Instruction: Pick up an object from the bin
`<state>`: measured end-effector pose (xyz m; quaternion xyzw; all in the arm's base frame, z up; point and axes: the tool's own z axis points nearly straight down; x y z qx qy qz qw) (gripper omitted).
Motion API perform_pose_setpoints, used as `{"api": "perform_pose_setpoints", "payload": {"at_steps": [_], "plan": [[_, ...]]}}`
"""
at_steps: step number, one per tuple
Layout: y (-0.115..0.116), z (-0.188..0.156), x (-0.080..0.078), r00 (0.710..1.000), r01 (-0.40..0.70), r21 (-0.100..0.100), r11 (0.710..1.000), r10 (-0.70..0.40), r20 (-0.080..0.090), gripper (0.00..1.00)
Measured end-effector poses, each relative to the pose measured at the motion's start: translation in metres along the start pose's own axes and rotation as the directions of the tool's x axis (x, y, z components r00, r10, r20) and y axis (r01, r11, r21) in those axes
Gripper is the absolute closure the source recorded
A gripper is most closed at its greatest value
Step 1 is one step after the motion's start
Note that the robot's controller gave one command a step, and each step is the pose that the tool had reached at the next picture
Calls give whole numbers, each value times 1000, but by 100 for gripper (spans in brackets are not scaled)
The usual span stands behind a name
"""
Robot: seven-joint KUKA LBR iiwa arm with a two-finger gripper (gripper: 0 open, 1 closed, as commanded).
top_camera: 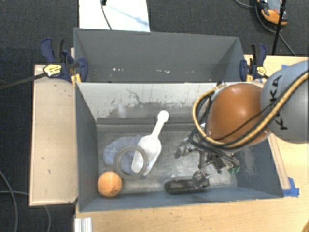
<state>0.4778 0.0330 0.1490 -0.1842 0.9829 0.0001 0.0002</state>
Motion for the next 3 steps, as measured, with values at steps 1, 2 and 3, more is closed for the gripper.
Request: {"api": "perform_pose_setpoints", "payload": {"at_steps": [1, 2, 3], "plan": [[-3, 41, 0, 995, 95, -4, 995, -95, -8, 0], [-8, 70, 0, 985, 174, 4, 985, -174, 13, 0], [-2, 77, -8, 682, 731, 10, 682, -731, 7, 100]]}}
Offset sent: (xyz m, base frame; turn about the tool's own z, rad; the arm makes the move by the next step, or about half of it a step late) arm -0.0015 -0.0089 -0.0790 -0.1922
